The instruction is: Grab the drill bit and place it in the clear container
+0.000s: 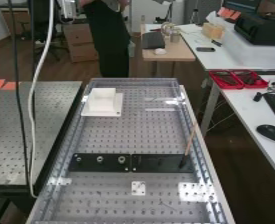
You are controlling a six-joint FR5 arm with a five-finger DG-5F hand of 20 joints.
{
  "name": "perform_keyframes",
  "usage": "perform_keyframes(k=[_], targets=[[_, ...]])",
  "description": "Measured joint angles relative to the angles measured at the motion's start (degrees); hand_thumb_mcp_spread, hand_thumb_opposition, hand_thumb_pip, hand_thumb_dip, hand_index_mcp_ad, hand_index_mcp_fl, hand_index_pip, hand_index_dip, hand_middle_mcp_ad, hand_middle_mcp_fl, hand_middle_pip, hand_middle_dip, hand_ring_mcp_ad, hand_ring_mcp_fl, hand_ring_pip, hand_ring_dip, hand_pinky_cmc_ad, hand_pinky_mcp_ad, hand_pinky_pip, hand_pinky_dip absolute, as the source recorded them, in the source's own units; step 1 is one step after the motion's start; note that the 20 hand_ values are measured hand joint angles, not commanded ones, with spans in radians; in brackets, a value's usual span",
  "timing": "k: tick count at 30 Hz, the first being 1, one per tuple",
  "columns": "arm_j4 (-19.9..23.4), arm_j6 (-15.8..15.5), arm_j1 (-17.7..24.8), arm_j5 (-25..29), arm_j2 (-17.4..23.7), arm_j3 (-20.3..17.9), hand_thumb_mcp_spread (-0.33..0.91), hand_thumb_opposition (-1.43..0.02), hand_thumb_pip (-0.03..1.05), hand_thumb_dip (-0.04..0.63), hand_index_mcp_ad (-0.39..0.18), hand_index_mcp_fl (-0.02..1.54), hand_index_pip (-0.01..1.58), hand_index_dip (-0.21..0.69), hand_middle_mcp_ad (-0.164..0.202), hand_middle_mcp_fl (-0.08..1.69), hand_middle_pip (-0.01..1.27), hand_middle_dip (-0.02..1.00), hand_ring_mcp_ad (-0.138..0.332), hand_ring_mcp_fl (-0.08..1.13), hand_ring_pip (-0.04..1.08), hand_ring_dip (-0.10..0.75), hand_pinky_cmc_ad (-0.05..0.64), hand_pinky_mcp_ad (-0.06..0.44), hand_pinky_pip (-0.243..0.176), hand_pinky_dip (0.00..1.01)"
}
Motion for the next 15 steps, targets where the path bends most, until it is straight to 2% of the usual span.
perform_keyframes(k=[3,6,12,13,15], targets=[[1.92,1.57,-0.05,-0.25,1.45,-1.60,0.26,-0.67,0.14,0.037,-0.028,0.36,0.09,0.314,0.103,0.35,0.15,0.20,0.229,0.08,0.14,0.084,0.342,0.201,-0.087,0.40],[1.95,2.49,-0.08,-0.69,1.71,-1.90,0.26,-0.67,0.14,0.037,-0.033,0.37,0.09,0.307,0.098,0.35,0.15,0.20,0.236,0.10,0.14,0.087,0.367,0.216,-0.075,0.39],[1.71,2.70,-0.12,-0.06,2.02,-1.98,0.25,-0.69,0.14,0.038,-0.024,0.38,0.09,0.281,0.105,0.36,0.15,0.19,0.248,0.11,0.14,0.084,0.363,0.213,-0.058,0.35],[1.71,2.66,-0.13,-0.20,2.02,-1.97,0.25,-0.70,0.14,0.038,-0.024,0.38,0.09,0.281,0.105,0.37,0.15,0.19,0.250,0.12,0.15,0.087,0.363,0.220,-0.042,0.35],[1.68,2.63,-0.13,-0.29,2.00,-1.89,0.25,-0.70,0.14,0.038,-0.026,0.38,0.09,0.276,0.105,0.36,0.15,0.19,0.250,0.13,0.15,0.087,0.361,0.232,-0.040,0.33]])
